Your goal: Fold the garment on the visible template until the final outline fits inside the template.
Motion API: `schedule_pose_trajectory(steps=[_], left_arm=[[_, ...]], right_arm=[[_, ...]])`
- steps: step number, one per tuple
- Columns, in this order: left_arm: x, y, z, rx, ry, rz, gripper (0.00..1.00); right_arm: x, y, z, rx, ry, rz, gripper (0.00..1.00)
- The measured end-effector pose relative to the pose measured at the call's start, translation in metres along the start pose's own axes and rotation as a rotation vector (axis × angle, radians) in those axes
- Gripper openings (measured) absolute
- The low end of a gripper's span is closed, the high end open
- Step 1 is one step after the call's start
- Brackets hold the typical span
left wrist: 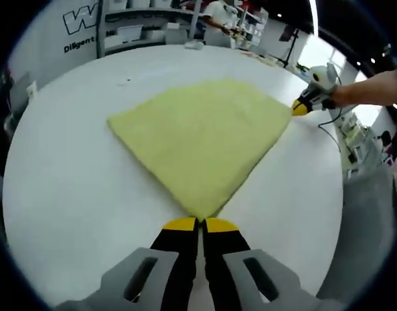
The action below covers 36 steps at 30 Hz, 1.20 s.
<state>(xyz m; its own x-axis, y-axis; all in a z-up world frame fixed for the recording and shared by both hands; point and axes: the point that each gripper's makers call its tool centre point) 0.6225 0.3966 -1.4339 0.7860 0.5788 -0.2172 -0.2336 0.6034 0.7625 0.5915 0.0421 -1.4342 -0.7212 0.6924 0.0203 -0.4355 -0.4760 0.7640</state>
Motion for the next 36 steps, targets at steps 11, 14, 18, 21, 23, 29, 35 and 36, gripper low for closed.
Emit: schedule_pose_trajectory(steps=[11,14,18,21,23,29,35,36], left_arm=[[-0.007,-0.001,-0.013,0.05,-0.033,-0.015,0.01],[-0.01,0.001,-0.018,0.057,-0.015,-0.019,0.02],[-0.017,0.002,-0.021,0.052,0.002,-0.022,0.02],[-0.019,0.003,-0.023,0.049,0.005,-0.024,0.02],[-0.022,0.004,-0.026,0.052,0.006,-0.028,0.02],[-0.029,0.007,-0.032,0.055,0.017,-0.04,0.02],[-0.036,0.008,-0.038,0.047,0.042,-0.045,0.03],[-0.035,0.009,-0.039,0.052,0.045,-0.039,0.04]], right_arm=[[0.019,0.002,-0.01,0.03,0.087,0.031,0.0],[0.023,0.004,-0.017,0.031,0.091,0.028,0.0],[0.029,0.007,-0.021,0.027,0.084,0.019,0.0],[0.034,0.009,-0.026,0.03,0.089,0.011,0.0],[0.036,0.01,-0.028,0.027,0.081,0.002,0.0],[0.042,0.014,-0.032,0.024,0.069,-0.004,0.0],[0.048,0.017,-0.038,0.042,0.06,0.007,0.0],[0.044,0.02,-0.043,0.074,0.049,-0.02,0.0]])
Point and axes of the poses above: the point that each gripper's makers call its tool centre point, and the gripper's own axes: y roughly backward along the fingers, x roughly to its left, z roughly out of its top, and after that the axes turned 6 degrees about -z, right-handed
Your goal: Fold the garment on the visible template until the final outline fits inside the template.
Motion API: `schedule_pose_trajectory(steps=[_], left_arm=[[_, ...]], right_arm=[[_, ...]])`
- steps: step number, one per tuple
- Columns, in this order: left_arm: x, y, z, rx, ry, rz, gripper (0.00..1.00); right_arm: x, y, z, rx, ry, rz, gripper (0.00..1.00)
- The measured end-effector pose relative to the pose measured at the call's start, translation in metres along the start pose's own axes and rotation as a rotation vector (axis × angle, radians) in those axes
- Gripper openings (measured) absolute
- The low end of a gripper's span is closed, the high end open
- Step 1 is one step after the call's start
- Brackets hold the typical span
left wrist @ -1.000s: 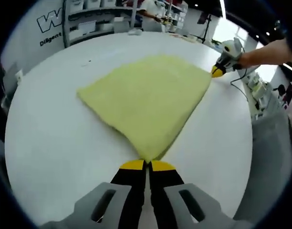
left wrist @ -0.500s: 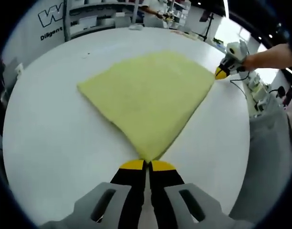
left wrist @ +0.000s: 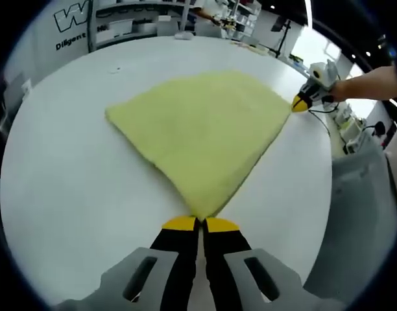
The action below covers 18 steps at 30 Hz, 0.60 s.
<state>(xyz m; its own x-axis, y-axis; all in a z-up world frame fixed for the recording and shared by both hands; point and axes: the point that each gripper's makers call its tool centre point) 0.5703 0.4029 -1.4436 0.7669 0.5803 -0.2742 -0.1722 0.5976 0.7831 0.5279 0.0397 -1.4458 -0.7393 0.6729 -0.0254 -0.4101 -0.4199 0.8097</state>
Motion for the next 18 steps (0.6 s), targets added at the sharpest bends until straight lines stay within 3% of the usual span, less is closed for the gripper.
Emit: schedule_pose_trajectory(steps=[1,2,4,6,8,13,15,18], left_arm=[[0.008,0.005,-0.005,0.031,-0.008,0.057,0.05],[0.012,0.007,-0.002,0.015,-0.017,0.08,0.1],[0.02,0.018,0.006,-0.039,0.027,0.133,0.17],[0.029,0.031,0.018,-0.1,0.016,0.196,0.13],[0.025,0.035,0.034,-0.152,-0.021,0.216,0.07],[-0.028,-0.001,0.064,-0.174,-0.128,0.057,0.05],[-0.045,-0.019,0.07,-0.151,-0.175,0.029,0.02],[-0.058,-0.038,0.074,-0.145,-0.184,0.002,0.02]], right_arm=[[-0.001,0.002,0.003,-0.014,0.004,-0.007,0.0],[-0.004,0.005,0.014,-0.07,-0.033,-0.024,0.0],[-0.008,0.013,0.024,-0.087,-0.009,-0.057,0.0],[-0.004,0.015,0.035,-0.113,0.002,-0.058,0.0],[0.003,0.013,0.049,-0.151,0.011,-0.047,0.0],[0.042,-0.012,0.088,-0.203,0.057,0.031,0.0],[0.056,-0.021,0.1,-0.218,0.068,0.058,0.0],[0.078,-0.039,0.118,-0.23,0.102,0.099,0.0]])
Point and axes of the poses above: the point that each gripper's makers call its tool centre point, and the gripper's own axes: y roughly backward along the fingers, x roughly to its left, z roughly out of its top, and after that the axes turned 6 degrees about -z, right-handed
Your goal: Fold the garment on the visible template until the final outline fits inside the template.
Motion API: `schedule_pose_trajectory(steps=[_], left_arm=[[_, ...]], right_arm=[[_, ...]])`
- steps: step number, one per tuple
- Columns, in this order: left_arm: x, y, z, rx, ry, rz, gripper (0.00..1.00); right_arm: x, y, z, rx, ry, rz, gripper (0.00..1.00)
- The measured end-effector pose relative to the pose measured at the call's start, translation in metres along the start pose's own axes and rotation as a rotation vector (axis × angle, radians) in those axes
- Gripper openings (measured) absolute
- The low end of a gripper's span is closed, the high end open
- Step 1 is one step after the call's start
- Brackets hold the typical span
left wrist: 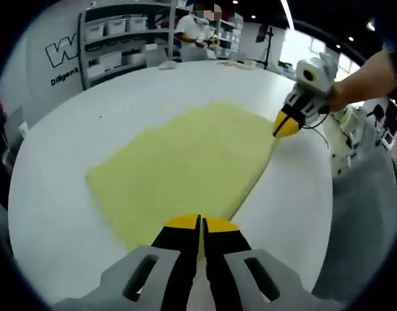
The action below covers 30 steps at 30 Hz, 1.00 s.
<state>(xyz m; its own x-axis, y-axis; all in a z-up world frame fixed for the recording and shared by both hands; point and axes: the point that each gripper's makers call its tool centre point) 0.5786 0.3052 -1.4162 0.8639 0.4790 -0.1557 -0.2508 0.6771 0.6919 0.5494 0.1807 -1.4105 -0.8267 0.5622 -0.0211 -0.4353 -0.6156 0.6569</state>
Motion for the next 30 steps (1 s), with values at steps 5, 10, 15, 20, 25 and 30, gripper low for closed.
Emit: schedule_pose_trajectory(steps=[5,10,15,20,25,30], left_arm=[[-0.016,-0.027,0.005,0.023,-0.037,-0.037,0.04],[-0.019,-0.038,0.004,0.048,-0.061,-0.055,0.02],[-0.019,-0.039,-0.002,0.043,-0.058,-0.055,0.0],[-0.015,-0.032,-0.006,0.006,-0.041,-0.042,0.0],[-0.008,-0.02,-0.015,-0.002,-0.02,-0.022,0.01],[0.006,-0.003,-0.029,-0.01,0.036,0.01,0.06]], right_arm=[[0.017,-0.031,0.021,-0.013,0.022,0.043,0.0],[0.023,-0.056,0.034,-0.015,0.028,0.068,0.0],[0.034,-0.068,0.026,0.028,0.07,0.104,0.0],[0.028,-0.059,0.01,0.016,0.059,0.086,0.0],[0.016,-0.04,-0.006,0.019,0.044,0.059,0.0],[-0.002,-0.019,-0.026,0.015,-0.035,0.022,0.0]])
Point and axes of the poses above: the point that each gripper's makers call its tool centre point, and the gripper's own axes: y roughly backward along the fingers, x roughly to its left, z roughly out of its top, and after that the axes turned 6 degrees about -z, right-handed
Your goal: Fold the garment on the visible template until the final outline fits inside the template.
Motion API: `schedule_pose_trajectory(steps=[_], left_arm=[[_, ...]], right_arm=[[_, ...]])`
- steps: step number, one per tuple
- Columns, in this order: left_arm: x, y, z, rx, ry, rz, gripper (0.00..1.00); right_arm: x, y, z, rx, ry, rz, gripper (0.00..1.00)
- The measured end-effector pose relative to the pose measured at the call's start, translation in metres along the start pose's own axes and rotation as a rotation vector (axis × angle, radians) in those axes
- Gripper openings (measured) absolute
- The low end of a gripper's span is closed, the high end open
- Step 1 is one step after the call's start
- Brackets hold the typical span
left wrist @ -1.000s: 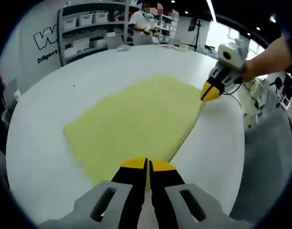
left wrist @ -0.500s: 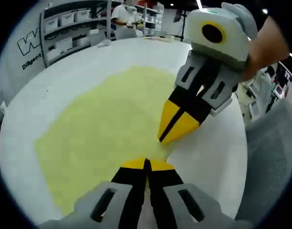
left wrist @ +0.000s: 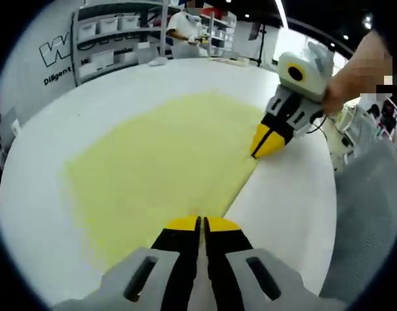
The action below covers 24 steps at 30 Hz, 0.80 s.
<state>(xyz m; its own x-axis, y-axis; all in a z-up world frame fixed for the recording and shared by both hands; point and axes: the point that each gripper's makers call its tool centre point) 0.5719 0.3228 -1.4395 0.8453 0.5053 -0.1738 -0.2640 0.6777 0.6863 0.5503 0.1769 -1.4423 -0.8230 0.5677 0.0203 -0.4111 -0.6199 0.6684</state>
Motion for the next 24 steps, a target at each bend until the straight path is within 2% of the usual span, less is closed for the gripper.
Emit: schedule_pose_trajectory(steps=[4,5,6,7,8,12,14,15,16,21,24], left_arm=[[0.003,0.01,-0.006,-0.008,0.024,0.008,0.13],[0.004,0.013,-0.014,0.022,0.034,0.016,0.11],[0.005,0.015,-0.015,0.014,0.029,0.016,0.09],[0.009,0.02,-0.023,0.041,0.045,0.034,0.07],[0.01,0.022,-0.022,0.02,0.044,0.029,0.07],[0.021,0.037,-0.032,0.03,0.08,0.063,0.05],[0.022,0.044,-0.036,0.041,0.112,0.06,0.03],[0.022,0.048,-0.029,0.017,0.103,0.06,0.02],[0.019,0.05,-0.016,-0.035,0.088,0.047,0.02],[0.016,0.041,0.009,-0.057,0.042,0.036,0.03],[0.018,0.023,0.012,-0.038,0.032,0.036,0.09]], right_arm=[[-0.011,0.014,-0.013,0.0,-0.044,-0.027,0.0],[-0.015,0.019,-0.018,-0.003,-0.061,-0.038,0.0],[-0.017,0.022,-0.02,-0.005,-0.069,-0.043,0.0],[-0.021,0.027,-0.024,-0.004,-0.081,-0.054,0.0],[-0.024,0.03,-0.027,-0.003,-0.09,-0.063,0.0],[-0.036,0.045,-0.039,-0.001,-0.139,-0.093,0.0],[-0.042,0.052,-0.045,0.006,-0.167,-0.109,0.0],[-0.044,0.054,-0.047,0.011,-0.173,-0.116,0.0],[-0.045,0.056,-0.047,0.013,-0.17,-0.117,0.0],[-0.05,0.058,-0.029,-0.008,-0.137,-0.126,0.0],[-0.05,0.047,-0.016,-0.022,-0.128,-0.125,0.0]])
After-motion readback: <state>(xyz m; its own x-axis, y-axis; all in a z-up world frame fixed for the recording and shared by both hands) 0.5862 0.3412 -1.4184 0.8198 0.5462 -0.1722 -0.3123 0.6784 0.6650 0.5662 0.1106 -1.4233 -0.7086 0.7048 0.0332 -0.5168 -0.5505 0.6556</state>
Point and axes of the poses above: the point that each gripper's makers call its tool centre point, and the gripper's own axes: y roughly backward along the fingers, x roughly to its left, z roughly out of its top, and after that the axes turned 6 degrees about -z, right-handed
